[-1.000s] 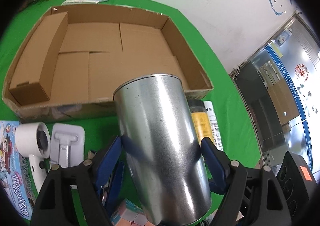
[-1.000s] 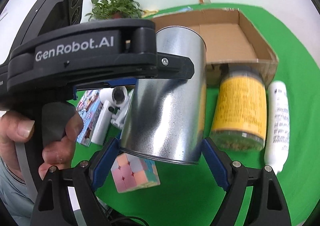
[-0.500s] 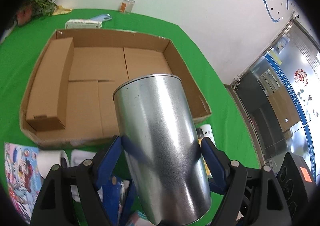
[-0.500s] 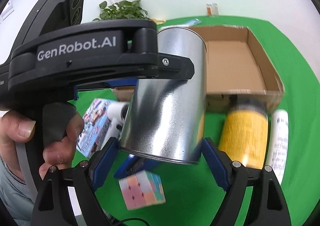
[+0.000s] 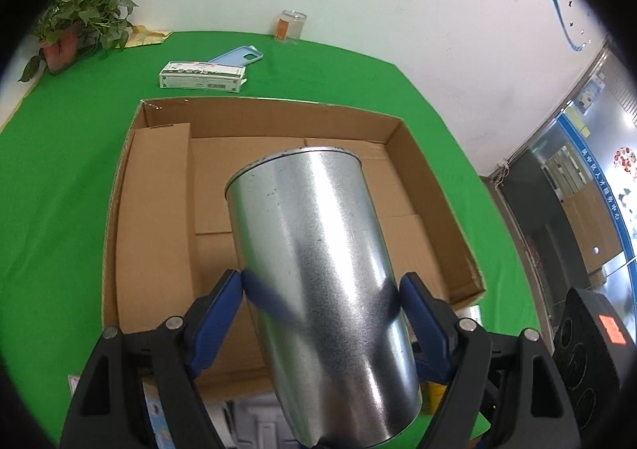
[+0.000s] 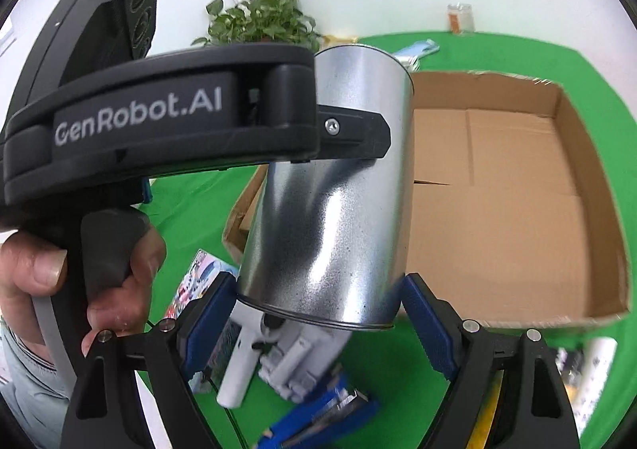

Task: Organize rigid objects
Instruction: 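Lift the silver can with the right gripper and carry it over the box, then set the silver can upright in the box and open the right gripper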

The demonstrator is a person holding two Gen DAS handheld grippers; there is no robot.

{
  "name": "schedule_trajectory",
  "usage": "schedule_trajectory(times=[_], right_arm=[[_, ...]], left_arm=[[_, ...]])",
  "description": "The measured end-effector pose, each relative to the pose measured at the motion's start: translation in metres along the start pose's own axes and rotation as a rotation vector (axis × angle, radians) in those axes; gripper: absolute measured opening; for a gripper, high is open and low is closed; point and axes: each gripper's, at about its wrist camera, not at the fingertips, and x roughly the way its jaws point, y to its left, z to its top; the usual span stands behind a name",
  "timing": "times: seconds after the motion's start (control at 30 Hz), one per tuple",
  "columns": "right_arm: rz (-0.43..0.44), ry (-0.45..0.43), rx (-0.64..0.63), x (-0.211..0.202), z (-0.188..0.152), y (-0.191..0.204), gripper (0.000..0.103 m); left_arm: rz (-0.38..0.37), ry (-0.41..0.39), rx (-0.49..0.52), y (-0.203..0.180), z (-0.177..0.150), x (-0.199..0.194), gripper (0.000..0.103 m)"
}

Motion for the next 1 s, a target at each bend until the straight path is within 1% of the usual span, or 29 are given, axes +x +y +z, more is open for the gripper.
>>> schedule_trajectory(times=[0.17, 0.27, 0.43, 0.5, 0.53, 0.63, 0.7, 0.8, 0.83, 0.87, 0.9, 0.93, 0.97, 1.0], right_arm=[[0.049, 0.064, 0.045, 0.044, 0.014, -0.004, 0.083], [0.056, 0.1, 0.053, 0.062, 0.016, -0.007, 0.083], [0.068, 0.149, 0.093, 0.087, 0.013, -0.014, 0.083], [0.081, 0.168, 0.113, 0.095, 0.012, -0.02, 0.084], [0.079, 0.18, 0.116, 0.098, 0.009, -0.021, 0.084], [0.094, 0.194, 0.099, 0.097, 0.008, -0.022, 0.083], [0.109, 0.189, 0.081, 0.089, 0.005, -0.019, 0.083], [0.165, 0.153, 0.044, 0.067, 0.004, -0.014, 0.083], [0.165, 0.134, 0.034, 0.06, 0.003, -0.016, 0.08], [0.154, 0.12, 0.03, 0.056, 0.004, -0.021, 0.068], [0.142, 0.119, 0.035, 0.056, 0.006, -0.026, 0.049], [0.138, 0.131, 0.05, 0.061, 0.007, -0.031, 0.041], [0.14, 0.148, 0.064, 0.065, 0.006, -0.035, 0.033], [0.135, 0.154, 0.069, 0.07, 0.005, -0.037, 0.029]], left_arm=[[0.028, 0.043, -0.029, 0.029, 0.005, 0.025, 0.08], [0.032, 0.075, -0.047, 0.043, 0.003, 0.038, 0.08], [0.049, 0.124, -0.05, 0.053, -0.002, 0.058, 0.08], [0.04, 0.147, -0.067, 0.058, -0.006, 0.066, 0.08], [0.034, 0.143, -0.061, 0.058, -0.008, 0.066, 0.081], [0.054, 0.151, -0.029, 0.053, -0.011, 0.068, 0.08], [0.064, 0.158, -0.017, 0.052, -0.012, 0.071, 0.08], [0.062, 0.163, -0.021, 0.051, -0.011, 0.072, 0.08], [0.057, 0.164, -0.026, 0.052, -0.01, 0.072, 0.079], [0.053, 0.167, -0.034, 0.052, -0.009, 0.072, 0.076], [0.049, 0.174, -0.045, 0.054, -0.009, 0.072, 0.073], [0.037, 0.183, -0.053, 0.056, -0.009, 0.071, 0.069], [0.027, 0.183, -0.057, 0.056, -0.009, 0.07, 0.069], [0.017, 0.174, -0.057, 0.057, -0.01, 0.066, 0.069]])
